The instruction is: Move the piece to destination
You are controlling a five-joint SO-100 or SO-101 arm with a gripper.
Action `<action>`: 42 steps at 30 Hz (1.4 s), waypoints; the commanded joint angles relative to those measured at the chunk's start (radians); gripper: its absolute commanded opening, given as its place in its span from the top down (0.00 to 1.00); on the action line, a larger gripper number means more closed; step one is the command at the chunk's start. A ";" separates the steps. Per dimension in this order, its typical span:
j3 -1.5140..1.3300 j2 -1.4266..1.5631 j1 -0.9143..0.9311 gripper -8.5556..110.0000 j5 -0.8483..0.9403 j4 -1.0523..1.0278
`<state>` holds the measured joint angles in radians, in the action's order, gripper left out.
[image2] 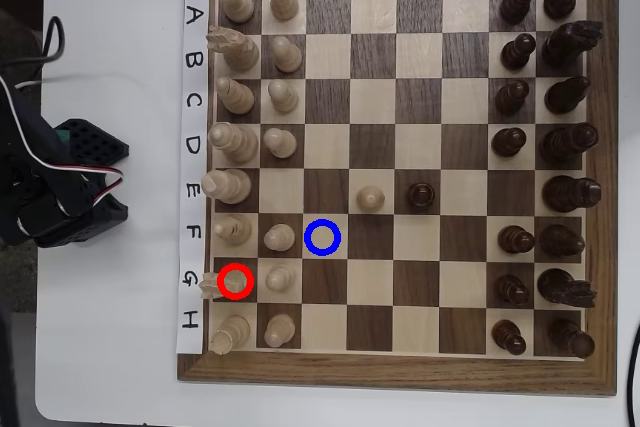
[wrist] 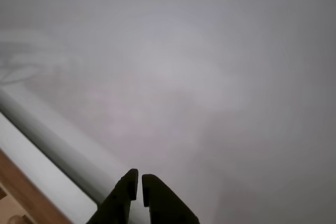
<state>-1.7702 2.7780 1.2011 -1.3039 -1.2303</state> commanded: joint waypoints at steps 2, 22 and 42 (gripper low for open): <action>0.126 -0.066 -0.058 0.93 -0.003 -0.141; 0.308 -0.232 -0.278 0.93 -0.005 -0.460; 0.170 -0.331 -0.540 0.93 -0.060 -0.463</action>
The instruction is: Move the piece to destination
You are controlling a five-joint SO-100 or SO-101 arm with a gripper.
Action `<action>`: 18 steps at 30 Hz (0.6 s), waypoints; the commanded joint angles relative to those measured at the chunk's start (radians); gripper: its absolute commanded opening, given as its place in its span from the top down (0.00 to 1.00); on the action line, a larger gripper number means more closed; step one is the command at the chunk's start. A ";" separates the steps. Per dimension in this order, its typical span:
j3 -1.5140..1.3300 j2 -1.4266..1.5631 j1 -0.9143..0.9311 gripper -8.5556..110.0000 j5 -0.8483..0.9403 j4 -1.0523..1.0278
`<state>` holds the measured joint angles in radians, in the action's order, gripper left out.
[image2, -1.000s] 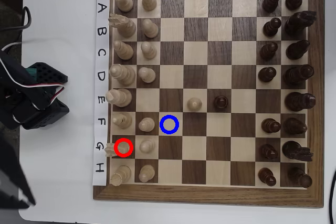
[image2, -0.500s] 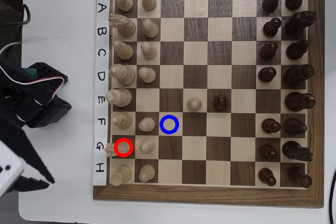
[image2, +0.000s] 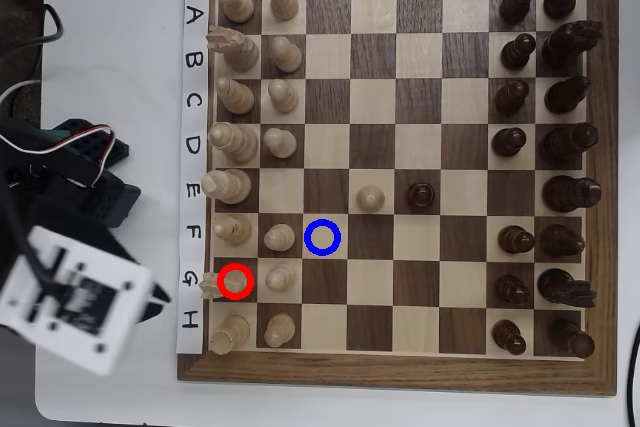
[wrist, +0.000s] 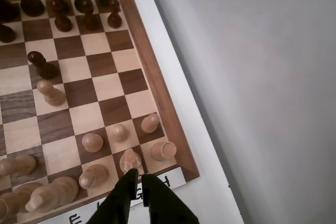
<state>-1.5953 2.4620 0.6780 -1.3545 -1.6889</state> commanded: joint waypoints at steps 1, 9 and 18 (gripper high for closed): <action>-0.015 -0.021 -0.018 0.92 -0.003 -0.005; -0.126 -0.032 -0.015 0.88 0.008 -0.005; -0.213 -0.038 0.014 0.84 0.067 -0.003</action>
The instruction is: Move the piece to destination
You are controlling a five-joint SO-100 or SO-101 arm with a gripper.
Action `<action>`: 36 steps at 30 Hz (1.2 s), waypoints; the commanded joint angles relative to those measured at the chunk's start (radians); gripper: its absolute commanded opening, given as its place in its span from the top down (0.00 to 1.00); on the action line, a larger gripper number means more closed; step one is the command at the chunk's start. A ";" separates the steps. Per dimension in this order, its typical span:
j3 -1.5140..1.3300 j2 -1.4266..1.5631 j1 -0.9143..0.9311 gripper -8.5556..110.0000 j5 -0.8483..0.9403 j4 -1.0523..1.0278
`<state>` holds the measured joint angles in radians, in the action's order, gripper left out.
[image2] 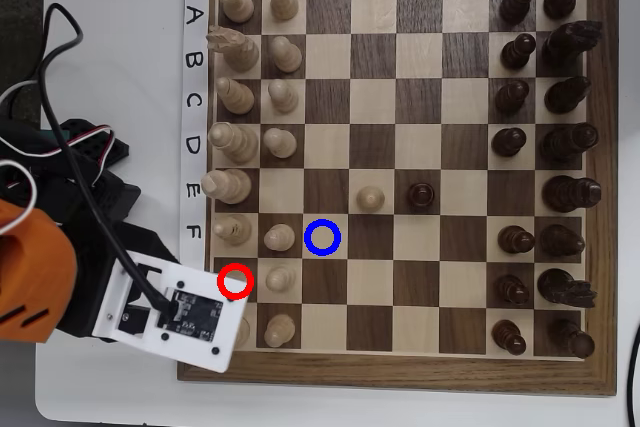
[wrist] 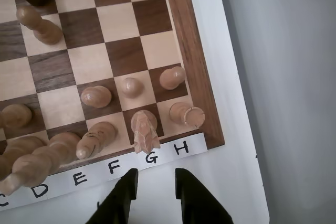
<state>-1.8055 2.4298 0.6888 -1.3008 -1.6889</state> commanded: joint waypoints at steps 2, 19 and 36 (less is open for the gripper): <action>-0.006 -0.025 0.005 0.83 0.014 -0.002; -0.017 -0.109 -0.015 0.80 0.060 -0.002; -0.054 -0.092 -0.061 0.77 0.081 -0.002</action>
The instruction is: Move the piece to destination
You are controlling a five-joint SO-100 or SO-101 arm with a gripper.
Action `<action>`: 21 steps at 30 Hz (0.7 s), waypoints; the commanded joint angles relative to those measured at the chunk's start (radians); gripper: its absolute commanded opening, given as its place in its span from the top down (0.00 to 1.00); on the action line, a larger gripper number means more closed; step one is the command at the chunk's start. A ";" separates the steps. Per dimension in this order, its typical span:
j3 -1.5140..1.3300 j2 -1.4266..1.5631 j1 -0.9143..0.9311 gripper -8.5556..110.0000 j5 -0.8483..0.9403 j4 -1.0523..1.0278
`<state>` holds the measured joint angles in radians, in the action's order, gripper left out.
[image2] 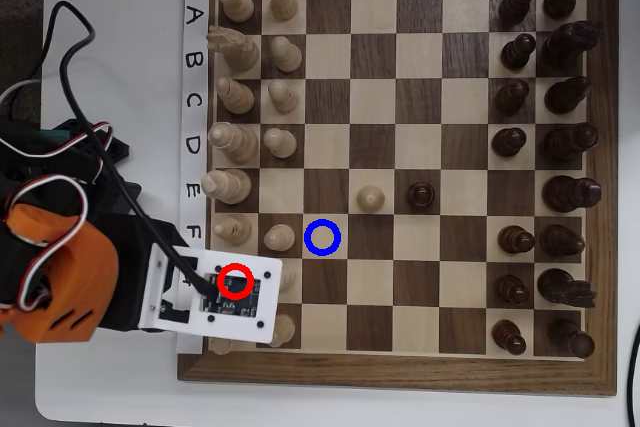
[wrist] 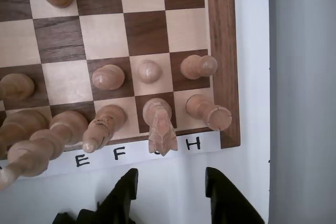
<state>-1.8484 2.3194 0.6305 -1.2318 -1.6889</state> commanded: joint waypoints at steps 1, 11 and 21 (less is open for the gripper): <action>-0.026 0.017 -0.006 0.76 0.012 0.000; -0.094 -0.038 -0.037 0.73 -0.011 0.028; -0.101 -0.103 -0.023 0.79 -0.021 0.072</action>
<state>-1.9482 2.2365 0.5967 -1.2456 -1.6352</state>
